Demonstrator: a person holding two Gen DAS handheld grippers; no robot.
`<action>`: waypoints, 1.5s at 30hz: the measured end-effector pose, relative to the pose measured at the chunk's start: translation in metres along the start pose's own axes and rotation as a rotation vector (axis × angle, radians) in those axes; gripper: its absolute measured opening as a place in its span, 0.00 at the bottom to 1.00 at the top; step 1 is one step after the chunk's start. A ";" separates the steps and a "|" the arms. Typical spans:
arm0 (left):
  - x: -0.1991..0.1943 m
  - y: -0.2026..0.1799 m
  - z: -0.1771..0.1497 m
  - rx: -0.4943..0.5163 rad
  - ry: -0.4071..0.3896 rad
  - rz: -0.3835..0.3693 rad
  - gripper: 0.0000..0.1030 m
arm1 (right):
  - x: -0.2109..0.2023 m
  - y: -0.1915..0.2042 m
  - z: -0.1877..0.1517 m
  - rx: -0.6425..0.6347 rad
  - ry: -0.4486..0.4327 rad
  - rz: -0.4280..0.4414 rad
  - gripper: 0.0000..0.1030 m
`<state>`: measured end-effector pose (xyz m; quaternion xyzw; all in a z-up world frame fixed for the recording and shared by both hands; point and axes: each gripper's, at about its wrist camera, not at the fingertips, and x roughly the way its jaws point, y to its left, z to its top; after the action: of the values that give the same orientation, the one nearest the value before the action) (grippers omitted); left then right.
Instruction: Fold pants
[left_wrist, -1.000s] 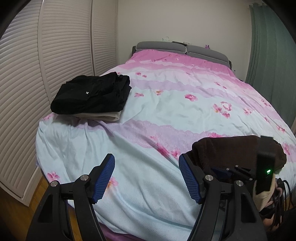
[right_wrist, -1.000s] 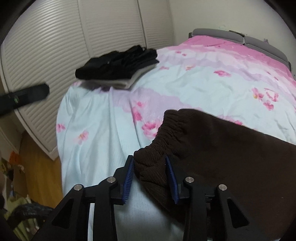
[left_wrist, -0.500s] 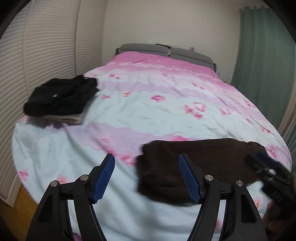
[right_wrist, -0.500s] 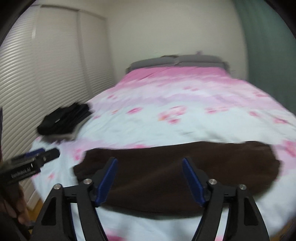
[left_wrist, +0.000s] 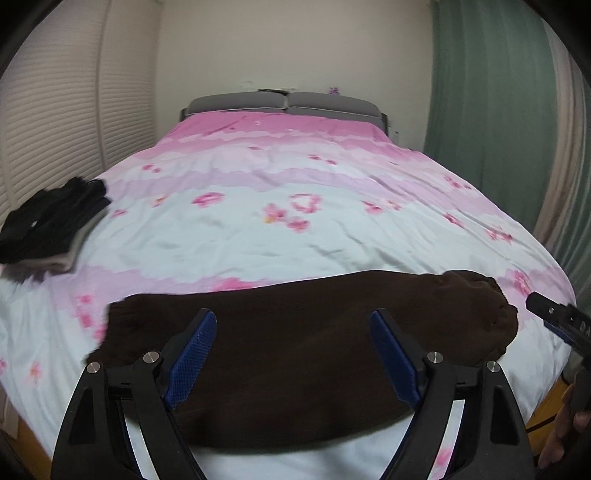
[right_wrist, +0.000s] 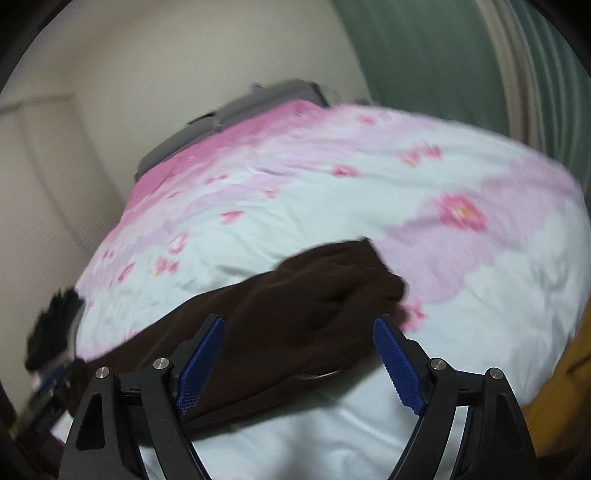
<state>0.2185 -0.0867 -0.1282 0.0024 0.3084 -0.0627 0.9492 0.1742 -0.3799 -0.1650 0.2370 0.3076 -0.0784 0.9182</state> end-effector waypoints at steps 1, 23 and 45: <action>0.004 -0.008 0.002 0.008 0.000 -0.005 0.83 | 0.006 -0.013 0.003 0.029 0.017 0.003 0.81; 0.062 -0.069 -0.007 0.101 0.052 0.008 0.83 | 0.118 -0.084 -0.005 0.221 0.193 0.280 0.34; 0.061 -0.046 0.004 0.084 0.032 -0.009 0.83 | 0.013 -0.054 0.024 -0.085 -0.108 -0.041 0.60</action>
<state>0.2643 -0.1400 -0.1590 0.0417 0.3205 -0.0800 0.9429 0.1815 -0.4388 -0.1764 0.1868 0.2653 -0.0966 0.9409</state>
